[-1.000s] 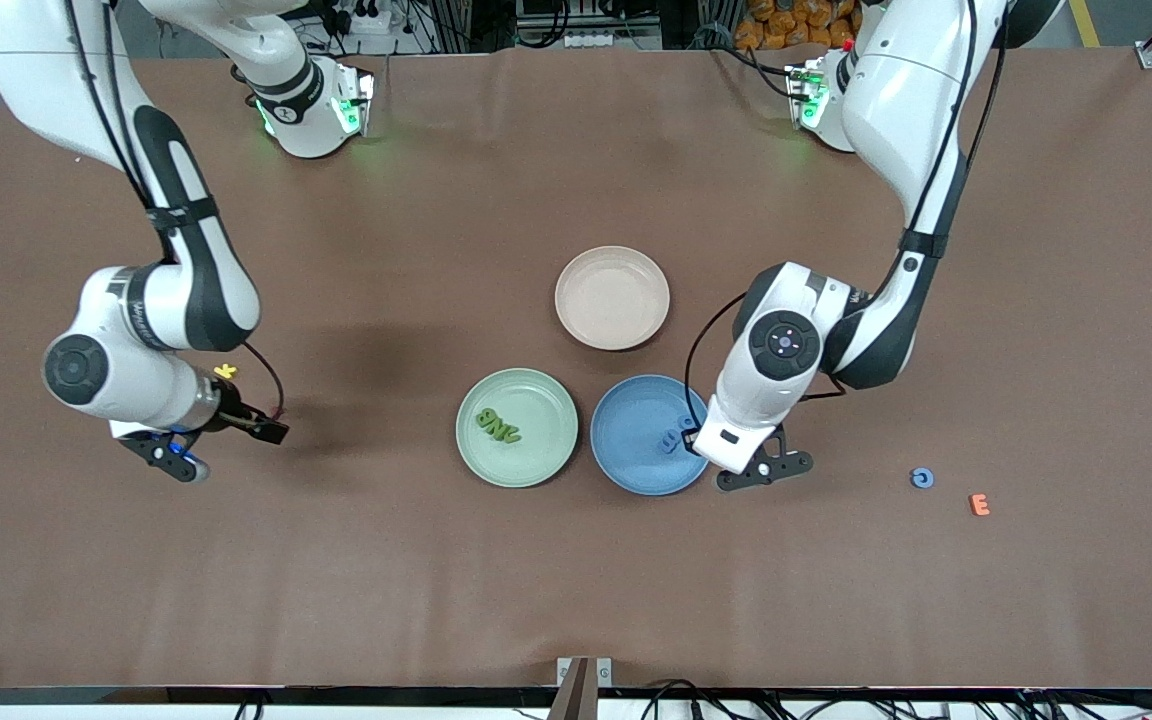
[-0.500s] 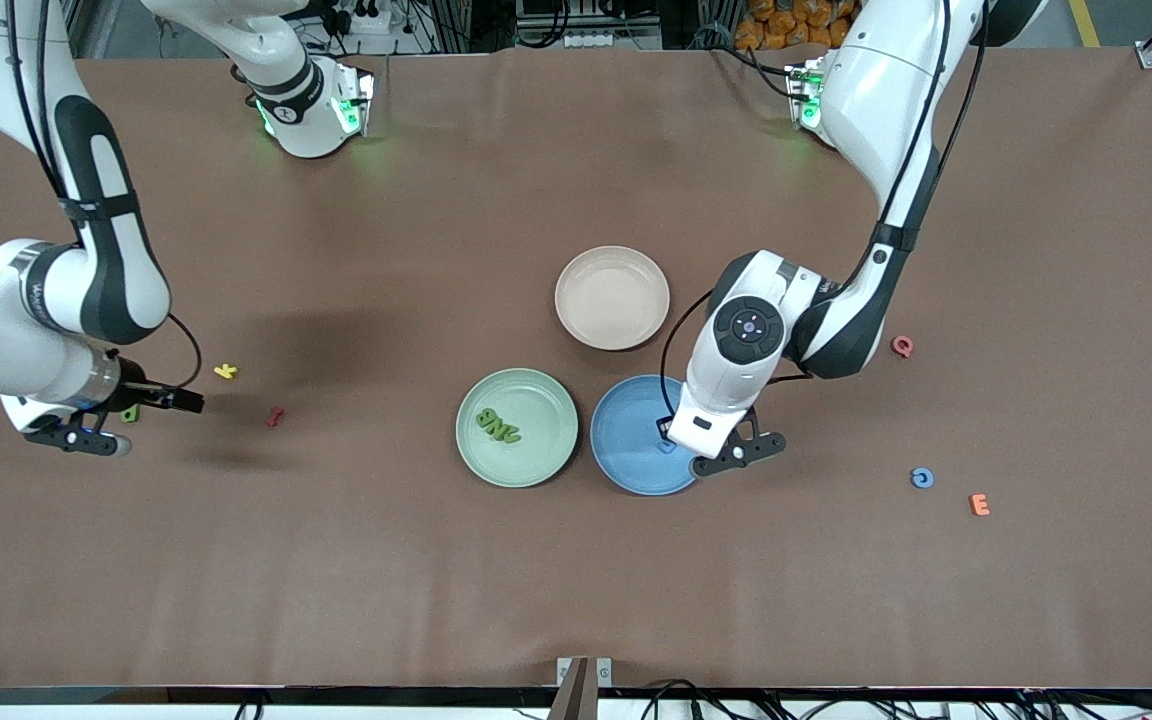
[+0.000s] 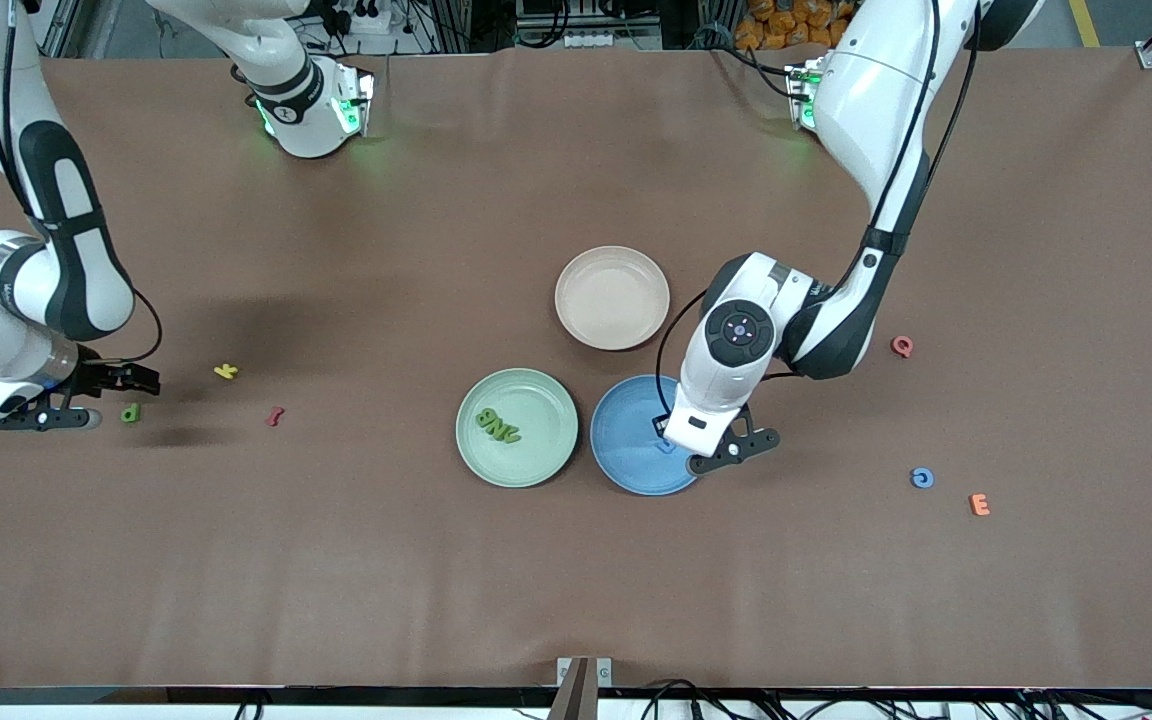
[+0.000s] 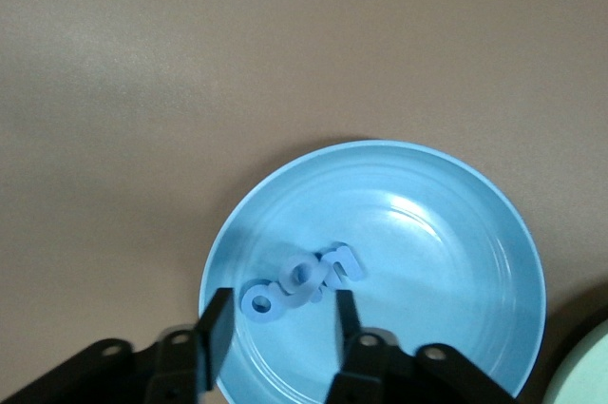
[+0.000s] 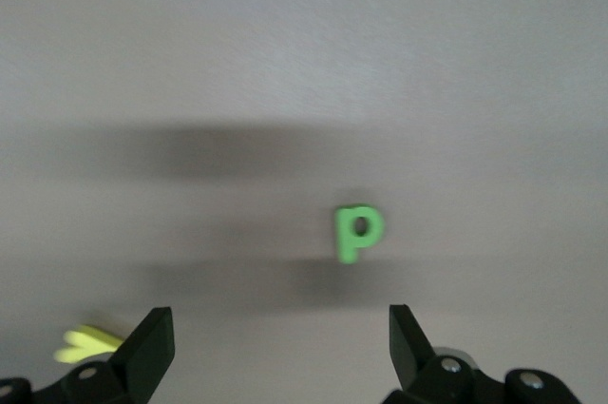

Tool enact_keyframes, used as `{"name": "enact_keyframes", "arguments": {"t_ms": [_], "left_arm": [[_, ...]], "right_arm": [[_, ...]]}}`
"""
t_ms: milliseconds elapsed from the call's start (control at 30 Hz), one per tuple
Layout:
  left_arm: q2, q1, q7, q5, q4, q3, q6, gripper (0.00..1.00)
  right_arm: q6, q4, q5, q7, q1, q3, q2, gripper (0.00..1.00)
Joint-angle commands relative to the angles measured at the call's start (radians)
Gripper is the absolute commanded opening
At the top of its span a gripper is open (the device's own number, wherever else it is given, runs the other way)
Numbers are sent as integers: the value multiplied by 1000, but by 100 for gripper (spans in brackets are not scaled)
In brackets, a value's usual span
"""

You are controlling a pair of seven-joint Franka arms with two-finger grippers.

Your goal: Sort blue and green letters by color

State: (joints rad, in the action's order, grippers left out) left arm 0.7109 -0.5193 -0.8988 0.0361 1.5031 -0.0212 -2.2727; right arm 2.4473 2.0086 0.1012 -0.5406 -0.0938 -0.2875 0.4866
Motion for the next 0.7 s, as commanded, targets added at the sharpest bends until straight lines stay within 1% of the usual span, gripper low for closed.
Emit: {"name": "enact_keyframes", "arguments": {"t_ms": [0,167,267,533,667], "left_arm": [[-5,-4,-5,-25,-1,7,9,73],[-7,-1,-3,-21,0,7,9,73],[-11,8,6,-15,0,7,9,73],[-25,73,147,-12,9,7,15,73],[-27,111,234,-12,8,6,36,73]], "right_arm": [[6,-48,55,-120,-32,13,55,100],[6,-112,112,-196,-40,14,113,100],[6,-129,132,-216,-40,14,130,100],[9,-169,137,-217,-47,16,164,98],[9,-180,138,-217,-47,16,175,95]]}}
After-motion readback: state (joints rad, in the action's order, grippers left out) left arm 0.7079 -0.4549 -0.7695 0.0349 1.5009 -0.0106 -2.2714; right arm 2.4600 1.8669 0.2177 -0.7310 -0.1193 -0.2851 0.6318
